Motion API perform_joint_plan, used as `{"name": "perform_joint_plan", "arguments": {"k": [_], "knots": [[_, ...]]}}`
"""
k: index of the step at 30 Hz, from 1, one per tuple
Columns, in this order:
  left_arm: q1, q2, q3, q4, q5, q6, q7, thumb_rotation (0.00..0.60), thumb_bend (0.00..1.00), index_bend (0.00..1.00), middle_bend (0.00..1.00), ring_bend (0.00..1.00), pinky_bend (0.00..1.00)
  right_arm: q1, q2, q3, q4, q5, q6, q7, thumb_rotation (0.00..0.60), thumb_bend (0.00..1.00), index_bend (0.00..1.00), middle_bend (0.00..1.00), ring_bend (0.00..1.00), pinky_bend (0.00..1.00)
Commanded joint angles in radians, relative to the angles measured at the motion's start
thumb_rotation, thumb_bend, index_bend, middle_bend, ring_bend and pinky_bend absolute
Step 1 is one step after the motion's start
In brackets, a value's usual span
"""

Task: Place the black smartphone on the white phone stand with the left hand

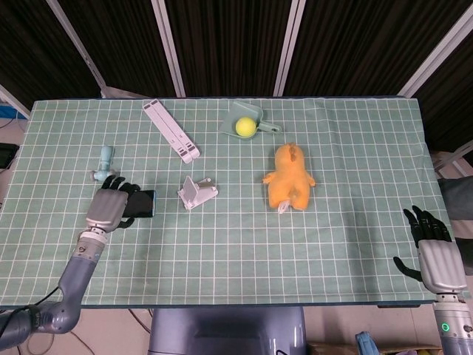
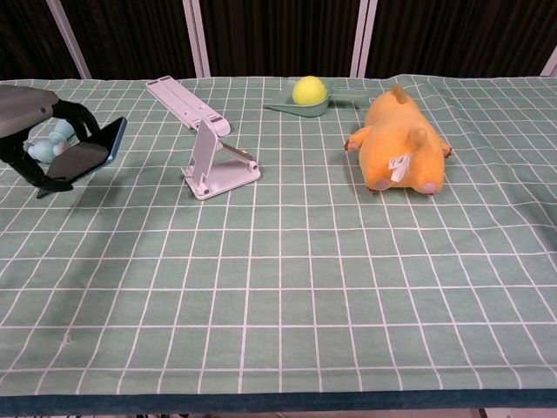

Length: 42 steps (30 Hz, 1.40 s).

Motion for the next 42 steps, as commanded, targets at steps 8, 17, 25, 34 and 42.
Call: {"name": "perform_joint_plan", "arguments": {"k": [8,17,25,34,42], "knots": [[-0.040,-0.175,-0.200,-0.117,-0.246,0.143,-0.032,0.600,0.31,0.46,0.52,0.12,0.10,0.001,0.000,0.001,0.000,0.002,-0.002,0.000,0.600,0.30,0.01,0.00,0.00,0.13],[-0.094,-0.303,-0.325,-0.129,-0.366,0.217,-0.086,0.600,0.31,0.46,0.52,0.12,0.10,0.001,0.001,0.001,0.001,0.003,-0.003,0.004,0.600,0.30,0.01,0.00,0.00,0.13],[-0.121,-0.348,-0.375,-0.090,-0.435,0.207,-0.119,0.600,0.31,0.46,0.52,0.12,0.10,0.002,0.001,0.001,0.002,0.003,-0.005,0.006,0.600,0.30,0.01,0.00,0.00,0.13],[-0.147,-0.376,-0.377,-0.029,-0.460,0.159,-0.147,0.600,0.31,0.46,0.52,0.12,0.11,0.002,0.001,0.001,0.001,0.004,-0.006,0.006,0.600,0.30,0.01,0.00,0.00,0.13],[-0.182,-0.410,-0.383,0.036,-0.461,0.135,-0.159,0.600,0.31,0.46,0.52,0.12,0.11,0.003,0.001,0.002,0.000,0.005,-0.006,0.004,0.600,0.30,0.01,0.00,0.00,0.13]]}}
